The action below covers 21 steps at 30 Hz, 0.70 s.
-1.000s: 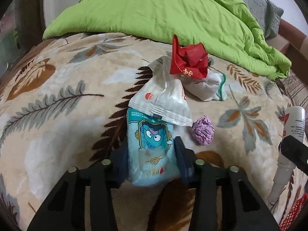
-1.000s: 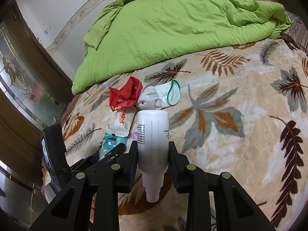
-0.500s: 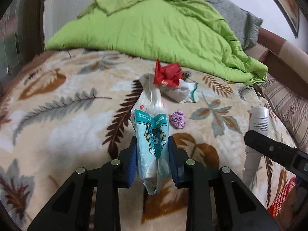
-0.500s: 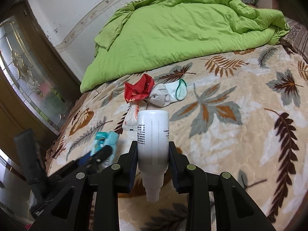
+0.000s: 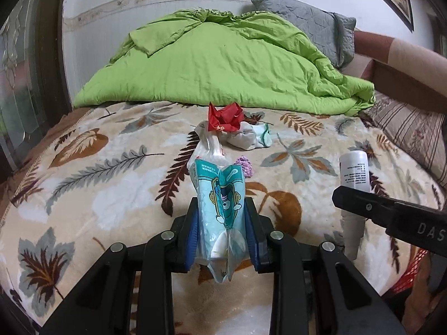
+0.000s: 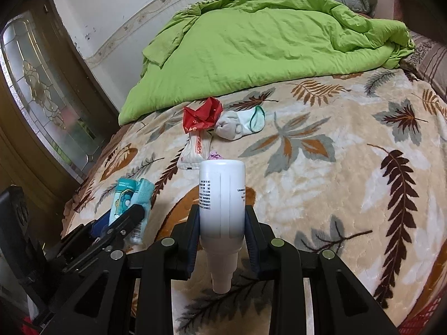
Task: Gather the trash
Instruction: 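Lift the wipes packet and white bottle off the blanket with both tools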
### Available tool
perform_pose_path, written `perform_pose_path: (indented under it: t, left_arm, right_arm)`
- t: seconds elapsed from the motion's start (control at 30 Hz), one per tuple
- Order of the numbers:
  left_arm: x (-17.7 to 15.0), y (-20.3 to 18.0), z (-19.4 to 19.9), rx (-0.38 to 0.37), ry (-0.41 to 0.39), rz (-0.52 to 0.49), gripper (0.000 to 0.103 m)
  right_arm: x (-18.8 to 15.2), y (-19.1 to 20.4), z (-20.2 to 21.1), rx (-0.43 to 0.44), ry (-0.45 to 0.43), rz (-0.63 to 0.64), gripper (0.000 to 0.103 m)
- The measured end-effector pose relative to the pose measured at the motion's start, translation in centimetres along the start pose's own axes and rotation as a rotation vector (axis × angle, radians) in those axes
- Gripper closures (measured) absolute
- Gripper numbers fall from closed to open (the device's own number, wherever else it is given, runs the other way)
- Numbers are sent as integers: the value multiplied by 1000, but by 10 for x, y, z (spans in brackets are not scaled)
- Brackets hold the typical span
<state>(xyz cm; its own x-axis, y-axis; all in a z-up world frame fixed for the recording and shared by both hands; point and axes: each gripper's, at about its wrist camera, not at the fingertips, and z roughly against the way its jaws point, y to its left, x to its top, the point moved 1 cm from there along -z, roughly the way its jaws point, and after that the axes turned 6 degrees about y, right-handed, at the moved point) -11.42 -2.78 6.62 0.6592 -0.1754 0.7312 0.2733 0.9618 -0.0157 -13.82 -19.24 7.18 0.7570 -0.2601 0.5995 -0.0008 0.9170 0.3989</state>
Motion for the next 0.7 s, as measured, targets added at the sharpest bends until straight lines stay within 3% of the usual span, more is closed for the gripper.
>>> perform_pose_path:
  t: [0.7]
  left_arm:
    - [3, 1, -9, 41, -10, -28, 74]
  right_arm:
    - [2, -2, -8, -26, 10, -6, 71]
